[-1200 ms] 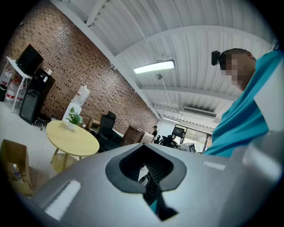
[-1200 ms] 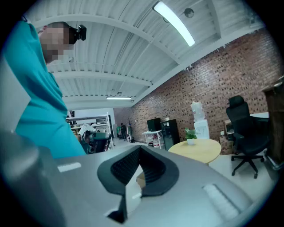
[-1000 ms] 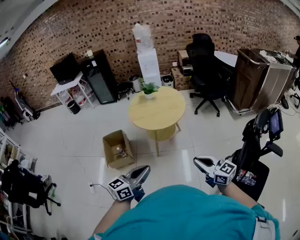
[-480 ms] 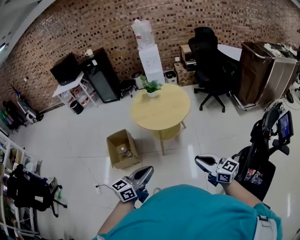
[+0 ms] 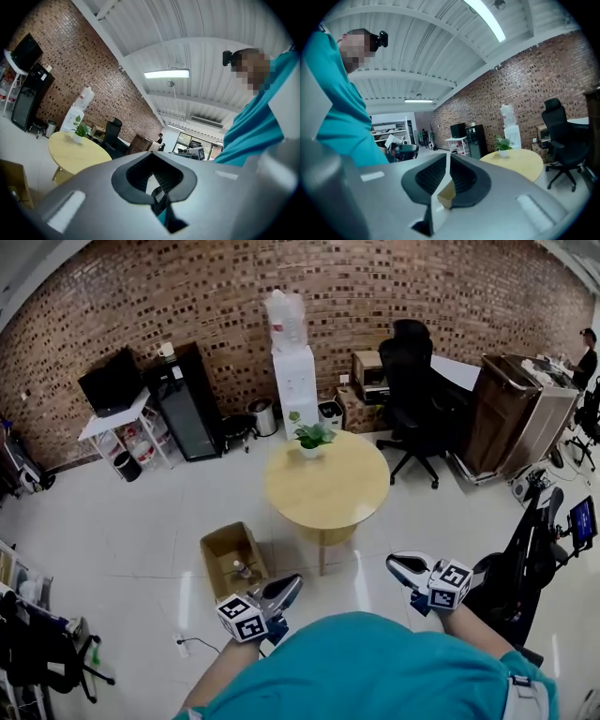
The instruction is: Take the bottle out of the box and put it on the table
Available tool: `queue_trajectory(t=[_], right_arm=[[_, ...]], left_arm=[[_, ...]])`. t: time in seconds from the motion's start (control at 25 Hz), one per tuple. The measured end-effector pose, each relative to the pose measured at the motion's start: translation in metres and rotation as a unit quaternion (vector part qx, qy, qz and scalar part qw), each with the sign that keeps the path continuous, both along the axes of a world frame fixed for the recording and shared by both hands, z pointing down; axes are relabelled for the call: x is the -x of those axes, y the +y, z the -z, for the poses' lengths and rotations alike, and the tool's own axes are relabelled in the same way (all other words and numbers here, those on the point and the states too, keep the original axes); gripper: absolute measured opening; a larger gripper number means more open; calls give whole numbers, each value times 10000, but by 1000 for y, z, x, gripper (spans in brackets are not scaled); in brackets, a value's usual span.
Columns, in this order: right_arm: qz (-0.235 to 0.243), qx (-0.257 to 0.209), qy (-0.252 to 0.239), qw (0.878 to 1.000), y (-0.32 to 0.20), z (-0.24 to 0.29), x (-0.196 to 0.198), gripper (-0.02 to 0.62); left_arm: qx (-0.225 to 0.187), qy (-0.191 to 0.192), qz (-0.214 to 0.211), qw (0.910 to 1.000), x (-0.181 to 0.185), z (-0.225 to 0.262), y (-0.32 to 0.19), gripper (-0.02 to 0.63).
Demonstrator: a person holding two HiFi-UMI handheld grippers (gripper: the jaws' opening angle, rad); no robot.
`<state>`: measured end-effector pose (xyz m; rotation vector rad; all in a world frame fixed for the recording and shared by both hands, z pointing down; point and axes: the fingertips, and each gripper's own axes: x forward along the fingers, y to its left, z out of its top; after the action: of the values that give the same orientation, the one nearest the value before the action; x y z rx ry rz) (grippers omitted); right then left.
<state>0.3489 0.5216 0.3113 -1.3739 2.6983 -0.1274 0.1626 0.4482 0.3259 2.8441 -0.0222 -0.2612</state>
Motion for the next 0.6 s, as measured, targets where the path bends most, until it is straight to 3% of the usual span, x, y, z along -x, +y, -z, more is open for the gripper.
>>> queue_trajectory(t=[0.12, 0.24, 0.44, 0.6], right_arm=[[-59, 70, 28, 10000, -39, -6, 59, 26], [-35, 216, 81, 9997, -79, -18, 64, 26], [93, 362, -18, 9993, -148, -40, 10, 26], [495, 271, -117, 9983, -218, -40, -61, 26]], left_arm=[[13, 31, -42, 10000, 56, -2, -45, 0], [30, 82, -27, 10000, 60, -10, -87, 0], [148, -63, 177, 9997, 11, -29, -146, 0], [70, -281, 482, 9984, -60, -25, -196, 0]])
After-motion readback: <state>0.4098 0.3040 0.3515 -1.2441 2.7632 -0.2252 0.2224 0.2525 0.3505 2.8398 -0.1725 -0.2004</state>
